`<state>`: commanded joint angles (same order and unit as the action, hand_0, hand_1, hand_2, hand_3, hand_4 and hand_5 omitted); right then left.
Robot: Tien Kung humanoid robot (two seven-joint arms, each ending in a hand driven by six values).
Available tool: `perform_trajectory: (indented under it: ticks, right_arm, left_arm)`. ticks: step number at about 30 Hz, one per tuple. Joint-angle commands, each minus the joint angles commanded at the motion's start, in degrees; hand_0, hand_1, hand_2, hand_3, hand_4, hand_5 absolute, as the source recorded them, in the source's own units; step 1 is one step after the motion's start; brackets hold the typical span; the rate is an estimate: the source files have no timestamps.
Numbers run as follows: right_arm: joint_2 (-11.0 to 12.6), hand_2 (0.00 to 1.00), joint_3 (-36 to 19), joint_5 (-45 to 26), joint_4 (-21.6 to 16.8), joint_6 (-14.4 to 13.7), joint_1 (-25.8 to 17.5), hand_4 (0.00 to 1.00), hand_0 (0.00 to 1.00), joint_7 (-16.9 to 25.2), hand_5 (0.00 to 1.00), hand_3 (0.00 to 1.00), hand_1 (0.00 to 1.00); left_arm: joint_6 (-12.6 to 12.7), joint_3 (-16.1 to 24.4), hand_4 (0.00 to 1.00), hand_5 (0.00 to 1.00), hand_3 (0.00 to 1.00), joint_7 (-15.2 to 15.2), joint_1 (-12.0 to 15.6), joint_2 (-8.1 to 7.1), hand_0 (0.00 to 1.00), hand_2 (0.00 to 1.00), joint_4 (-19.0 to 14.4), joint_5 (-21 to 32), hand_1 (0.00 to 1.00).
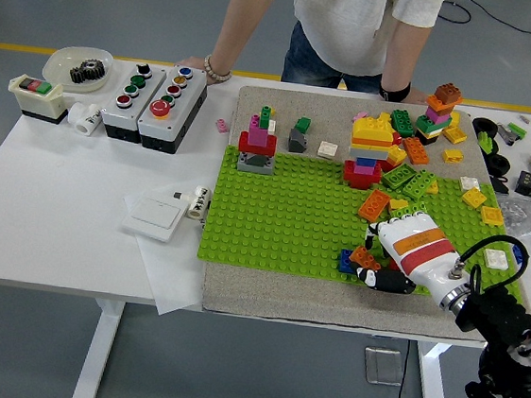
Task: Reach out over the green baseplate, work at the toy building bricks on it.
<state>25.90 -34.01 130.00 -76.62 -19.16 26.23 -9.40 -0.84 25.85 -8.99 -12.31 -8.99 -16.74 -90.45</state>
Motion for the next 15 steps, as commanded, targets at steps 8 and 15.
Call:
perform_trajectory:
  ticks: [8, 15]
  right_arm:
    - [-0.09, 0.293, 0.13, 0.0, 0.29, -0.9, 0.03, 0.721, 0.177, 0.56, 0.587, 0.431, 0.192]
    - [-0.06, 0.284, 0.2, 0.0, 0.9, -1.16, -0.03, 0.709, 0.168, 1.28, 0.552, 0.424, 0.186]
  left_arm:
    - [-0.03, -0.09, 0.666, 0.662, 0.613, 0.02, -0.07, -0.02, 0.611, 0.7, -0.02, 0.14, 0.642]
    - [0.08, -0.18, 0.666, 0.662, 0.613, 0.06, -0.09, 0.0, 0.611, 0.701, 0.0, 0.32, 0.643]
